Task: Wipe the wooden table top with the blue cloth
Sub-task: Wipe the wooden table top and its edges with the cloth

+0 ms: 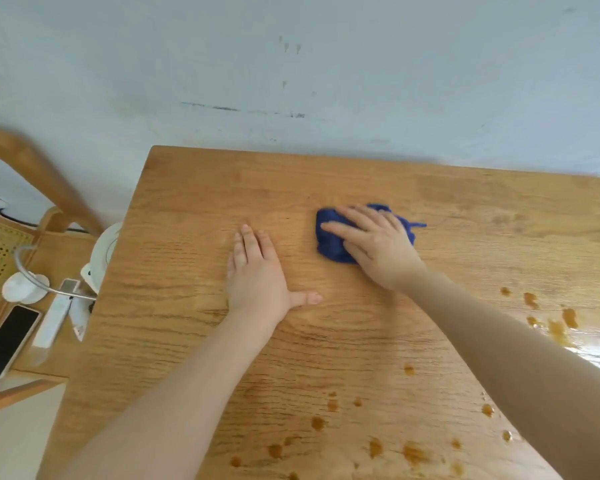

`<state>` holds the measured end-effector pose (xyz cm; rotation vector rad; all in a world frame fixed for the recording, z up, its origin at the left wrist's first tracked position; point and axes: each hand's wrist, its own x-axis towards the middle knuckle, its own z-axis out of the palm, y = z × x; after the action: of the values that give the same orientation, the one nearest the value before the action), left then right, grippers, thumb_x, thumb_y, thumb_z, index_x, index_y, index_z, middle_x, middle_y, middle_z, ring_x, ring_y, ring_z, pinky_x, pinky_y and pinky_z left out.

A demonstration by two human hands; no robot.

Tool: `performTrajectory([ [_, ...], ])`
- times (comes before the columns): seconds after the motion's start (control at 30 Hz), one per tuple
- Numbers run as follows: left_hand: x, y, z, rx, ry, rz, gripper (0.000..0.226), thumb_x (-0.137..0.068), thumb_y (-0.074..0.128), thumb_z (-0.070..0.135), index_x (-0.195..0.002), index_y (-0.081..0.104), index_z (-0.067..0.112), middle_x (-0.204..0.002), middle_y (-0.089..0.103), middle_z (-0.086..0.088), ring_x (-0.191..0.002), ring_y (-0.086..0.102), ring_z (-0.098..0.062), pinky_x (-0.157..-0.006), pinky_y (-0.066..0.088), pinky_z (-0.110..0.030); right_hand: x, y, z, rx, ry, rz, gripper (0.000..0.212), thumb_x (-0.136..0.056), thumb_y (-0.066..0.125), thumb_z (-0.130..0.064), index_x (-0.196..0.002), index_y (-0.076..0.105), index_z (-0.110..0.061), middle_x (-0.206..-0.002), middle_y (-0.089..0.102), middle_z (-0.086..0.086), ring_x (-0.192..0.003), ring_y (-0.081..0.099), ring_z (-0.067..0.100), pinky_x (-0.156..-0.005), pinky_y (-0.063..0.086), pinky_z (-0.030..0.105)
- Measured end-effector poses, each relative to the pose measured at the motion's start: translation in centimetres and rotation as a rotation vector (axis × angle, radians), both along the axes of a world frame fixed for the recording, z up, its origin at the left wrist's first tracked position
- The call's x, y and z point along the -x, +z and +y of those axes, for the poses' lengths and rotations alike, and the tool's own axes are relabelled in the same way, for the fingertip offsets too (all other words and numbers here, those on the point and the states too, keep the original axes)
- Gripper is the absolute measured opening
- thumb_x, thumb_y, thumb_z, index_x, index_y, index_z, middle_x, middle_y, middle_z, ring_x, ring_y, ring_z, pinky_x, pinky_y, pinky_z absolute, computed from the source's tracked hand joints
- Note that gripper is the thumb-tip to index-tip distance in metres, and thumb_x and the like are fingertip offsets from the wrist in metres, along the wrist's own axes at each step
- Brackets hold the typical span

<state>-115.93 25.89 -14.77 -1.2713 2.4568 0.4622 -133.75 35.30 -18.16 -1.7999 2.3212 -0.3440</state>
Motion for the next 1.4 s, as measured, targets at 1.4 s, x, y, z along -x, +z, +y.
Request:
performTrajectory([
  [1.4,7.0,1.1,6.8,-0.088,0.04,-0.139,0.131,-0.062,0.069,0.067,-0.149,-0.015,0.016,-0.155,-0.023,-0.009,-0.144,-0.013,-0.027,-0.116,0.013,-0.041,12.4,-0.3,-1.5,0.032,-0.103,0.006,0.045,-0.093,0.028,-0.03,-0.134,0.045,-0.035,-0.145,0.04,0.001,-0.131,0.034,0.026,-0.109,0.02,0.045],
])
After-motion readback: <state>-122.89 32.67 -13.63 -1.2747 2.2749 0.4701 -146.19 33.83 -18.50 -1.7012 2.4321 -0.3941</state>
